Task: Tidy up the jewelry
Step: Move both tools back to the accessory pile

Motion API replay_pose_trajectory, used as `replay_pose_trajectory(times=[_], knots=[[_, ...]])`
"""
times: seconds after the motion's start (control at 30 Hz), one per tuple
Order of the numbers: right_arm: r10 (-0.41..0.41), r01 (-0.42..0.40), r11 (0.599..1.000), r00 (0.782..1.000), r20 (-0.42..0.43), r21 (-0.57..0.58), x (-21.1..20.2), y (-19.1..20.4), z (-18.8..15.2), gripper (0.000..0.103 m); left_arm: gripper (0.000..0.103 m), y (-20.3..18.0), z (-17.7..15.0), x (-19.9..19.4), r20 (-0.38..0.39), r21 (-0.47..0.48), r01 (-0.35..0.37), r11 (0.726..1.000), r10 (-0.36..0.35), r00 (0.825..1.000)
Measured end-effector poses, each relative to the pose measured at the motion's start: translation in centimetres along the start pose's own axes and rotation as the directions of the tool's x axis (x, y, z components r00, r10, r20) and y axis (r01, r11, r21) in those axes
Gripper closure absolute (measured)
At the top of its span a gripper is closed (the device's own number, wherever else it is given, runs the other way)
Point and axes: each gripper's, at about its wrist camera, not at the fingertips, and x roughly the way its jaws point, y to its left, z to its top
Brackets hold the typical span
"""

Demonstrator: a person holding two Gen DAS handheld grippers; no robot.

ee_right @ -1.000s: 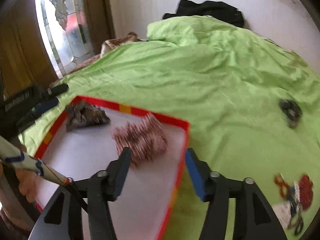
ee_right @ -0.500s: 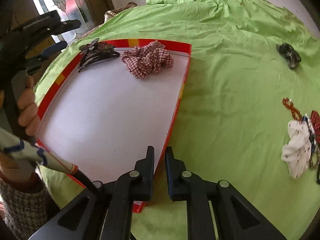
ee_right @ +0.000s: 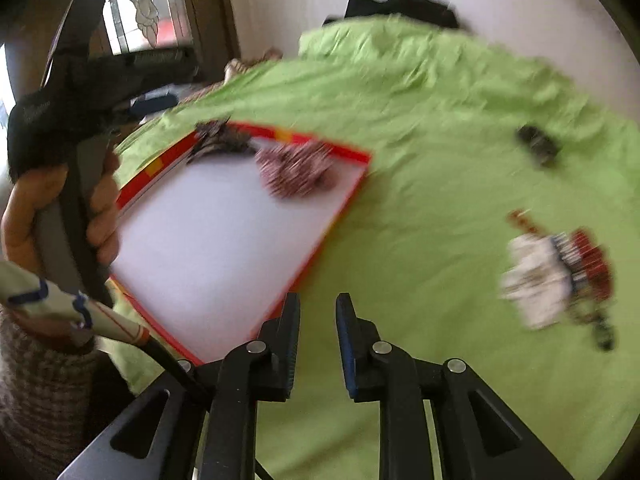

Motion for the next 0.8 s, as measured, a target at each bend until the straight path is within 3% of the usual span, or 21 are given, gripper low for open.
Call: replay_pose_trajectory(times=[0.1,0.4,0.53,0.8], knots=[[-0.046,0.044,0.998,0.998,0.050,0.040,-2.2,-2.8,-0.5,0.073,0.041,-2.3,-1.7,-2.4,-0.004,0.061,0.004,0.998,-0.004,1.000],[-0.141,0.123,0.977,0.986,0.092,0.174,-6.2,-10.3,-4.7,0.073,0.036,-9.4,-5.4,-6.9,-0.043,0.164,0.055,0.985,-0.049,0.998],[-0.222,0.190,0.957,0.966,0.132,0.220,-8.5,-12.3,-6.8,0.051,0.034,-12.2,-6.7,-7.6,-0.067,0.212,0.065,0.975,-0.052,0.996],[-0.324,0.262,0.913,0.931,0.167,0.311,-11.4,-16.6,-10.0,0.049,0.034,-15.4,-8.5,-7.9,-0.107,0.283,0.057,0.957,-0.027,0.994]])
